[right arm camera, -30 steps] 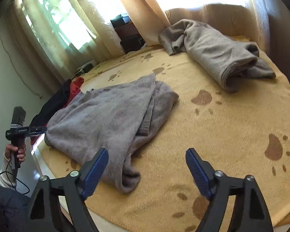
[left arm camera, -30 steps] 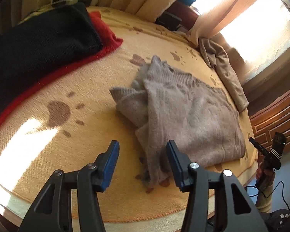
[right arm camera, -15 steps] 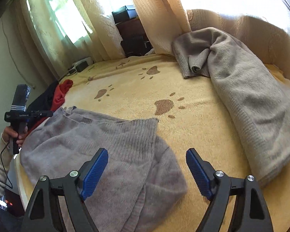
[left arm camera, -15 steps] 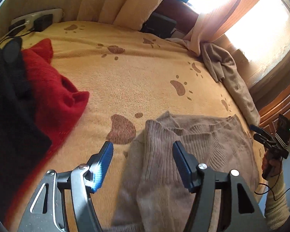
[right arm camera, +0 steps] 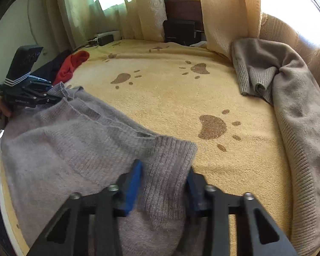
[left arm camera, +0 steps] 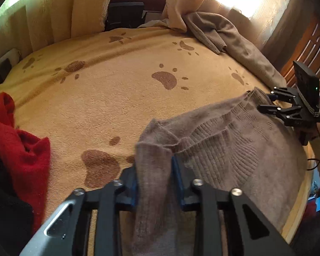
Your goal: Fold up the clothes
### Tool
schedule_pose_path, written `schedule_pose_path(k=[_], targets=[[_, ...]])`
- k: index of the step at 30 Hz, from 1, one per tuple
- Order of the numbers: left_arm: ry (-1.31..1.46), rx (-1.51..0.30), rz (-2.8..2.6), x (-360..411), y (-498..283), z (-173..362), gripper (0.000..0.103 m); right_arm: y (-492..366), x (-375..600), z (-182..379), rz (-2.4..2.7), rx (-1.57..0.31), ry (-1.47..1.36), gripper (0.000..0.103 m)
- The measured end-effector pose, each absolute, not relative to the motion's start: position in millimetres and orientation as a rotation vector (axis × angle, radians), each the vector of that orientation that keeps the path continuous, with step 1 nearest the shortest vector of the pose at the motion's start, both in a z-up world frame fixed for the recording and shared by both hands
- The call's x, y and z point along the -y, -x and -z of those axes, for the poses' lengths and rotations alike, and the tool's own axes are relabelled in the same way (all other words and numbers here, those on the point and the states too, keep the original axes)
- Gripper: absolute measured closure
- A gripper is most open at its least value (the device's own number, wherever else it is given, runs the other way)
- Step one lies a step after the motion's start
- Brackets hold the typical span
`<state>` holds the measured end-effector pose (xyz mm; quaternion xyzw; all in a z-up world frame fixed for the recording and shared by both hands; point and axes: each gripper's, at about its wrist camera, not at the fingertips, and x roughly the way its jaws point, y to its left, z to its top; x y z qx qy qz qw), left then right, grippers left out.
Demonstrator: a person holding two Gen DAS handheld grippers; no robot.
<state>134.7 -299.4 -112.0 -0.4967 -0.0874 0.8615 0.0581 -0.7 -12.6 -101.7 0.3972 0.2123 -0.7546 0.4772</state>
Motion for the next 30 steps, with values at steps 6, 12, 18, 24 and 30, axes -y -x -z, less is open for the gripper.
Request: schedule_pose_path(k=[6, 12, 18, 24, 30], targets=[[1.410, 0.311, -2.771, 299, -133, 93, 0.091, -15, 11, 70, 1.988, -0.555, -0.815, 0.087], [1.360, 0.289, -2.897, 313, -97, 77, 0.091, 1, 28, 49, 2.158, -0.639, -0.679, 0.087], [1.548, 0.264, -2.829, 328, -58, 114, 0.072, 29, 54, 103, 2.131, -0.708, -0.817, 0.086], [1.442, 0.456, -2.850, 353, -115, 96, 0.045, 26, 36, 83, 2.173, -0.597, -0.826, 0.019], [1.292, 0.601, -2.806, 355, -212, 78, 0.022, -26, -20, 46, 2.207, -0.429, -0.724, 0.019]])
